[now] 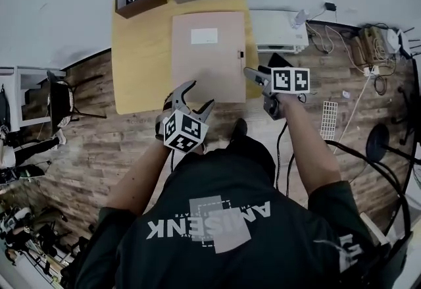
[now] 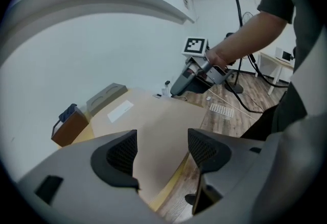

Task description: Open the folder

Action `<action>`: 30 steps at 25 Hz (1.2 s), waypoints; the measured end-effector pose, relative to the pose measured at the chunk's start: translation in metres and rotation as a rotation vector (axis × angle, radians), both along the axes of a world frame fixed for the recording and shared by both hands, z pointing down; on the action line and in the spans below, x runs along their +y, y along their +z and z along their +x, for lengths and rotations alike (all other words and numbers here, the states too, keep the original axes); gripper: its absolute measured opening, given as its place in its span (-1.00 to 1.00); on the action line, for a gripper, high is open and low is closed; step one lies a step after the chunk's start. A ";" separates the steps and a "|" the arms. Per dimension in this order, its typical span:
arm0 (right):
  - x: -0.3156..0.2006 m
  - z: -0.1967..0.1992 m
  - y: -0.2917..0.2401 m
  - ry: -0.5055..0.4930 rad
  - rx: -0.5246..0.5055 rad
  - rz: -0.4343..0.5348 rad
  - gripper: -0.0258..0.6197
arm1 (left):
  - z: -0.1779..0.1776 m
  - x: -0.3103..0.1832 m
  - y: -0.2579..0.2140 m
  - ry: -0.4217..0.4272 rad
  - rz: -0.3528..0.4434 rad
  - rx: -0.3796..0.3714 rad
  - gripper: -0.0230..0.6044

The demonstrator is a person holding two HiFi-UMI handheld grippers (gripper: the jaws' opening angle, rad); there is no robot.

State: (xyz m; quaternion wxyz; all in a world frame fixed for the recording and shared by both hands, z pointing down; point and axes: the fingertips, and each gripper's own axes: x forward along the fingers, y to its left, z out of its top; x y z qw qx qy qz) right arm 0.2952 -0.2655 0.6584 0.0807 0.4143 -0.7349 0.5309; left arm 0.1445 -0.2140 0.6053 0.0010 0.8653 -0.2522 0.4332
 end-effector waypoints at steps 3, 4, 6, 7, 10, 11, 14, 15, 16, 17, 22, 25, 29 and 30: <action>-0.001 -0.001 0.012 0.004 -0.026 -0.019 -0.03 | 0.008 0.007 0.025 0.071 0.008 -0.082 0.01; -0.001 -0.002 0.014 0.004 -0.038 -0.022 -0.03 | 0.010 0.009 0.031 0.089 0.006 -0.103 0.01; -0.003 -0.002 0.017 -0.001 -0.052 -0.024 -0.03 | 0.014 0.013 0.040 0.124 0.001 -0.132 0.01; -0.003 -0.002 0.018 -0.005 -0.055 -0.026 -0.03 | 0.016 0.015 0.043 0.143 0.000 -0.143 0.01; -0.002 -0.002 0.021 -0.014 -0.061 -0.027 -0.03 | 0.019 0.021 0.051 0.194 0.011 -0.186 0.01; -0.002 -0.002 0.021 -0.016 -0.059 -0.026 -0.03 | 0.020 0.020 0.053 0.204 0.020 -0.199 0.01; -0.002 -0.003 0.023 -0.025 -0.061 -0.028 -0.03 | 0.024 0.016 0.055 0.211 0.031 -0.211 0.01; -0.002 -0.003 0.024 -0.026 -0.063 -0.030 -0.03 | 0.025 0.015 0.055 0.217 0.032 -0.212 0.01; -0.002 -0.003 0.024 -0.027 -0.064 -0.033 -0.03 | 0.026 0.014 0.055 0.229 0.036 -0.215 0.01; -0.002 -0.003 0.023 -0.028 -0.063 -0.035 -0.03 | 0.027 0.014 0.054 0.244 0.042 -0.220 0.01; -0.003 -0.002 0.025 -0.036 -0.066 -0.045 -0.01 | 0.027 0.013 0.048 0.254 0.054 -0.222 0.01; -0.002 -0.002 0.025 -0.038 -0.075 -0.053 0.02 | 0.028 0.010 0.038 0.234 0.062 -0.184 0.01; -0.002 -0.002 0.026 -0.049 -0.070 -0.053 0.02 | 0.029 0.009 0.027 0.231 0.084 -0.167 0.01; -0.002 -0.002 0.025 -0.049 -0.070 -0.052 0.02 | 0.028 0.010 0.024 0.232 0.093 -0.166 0.01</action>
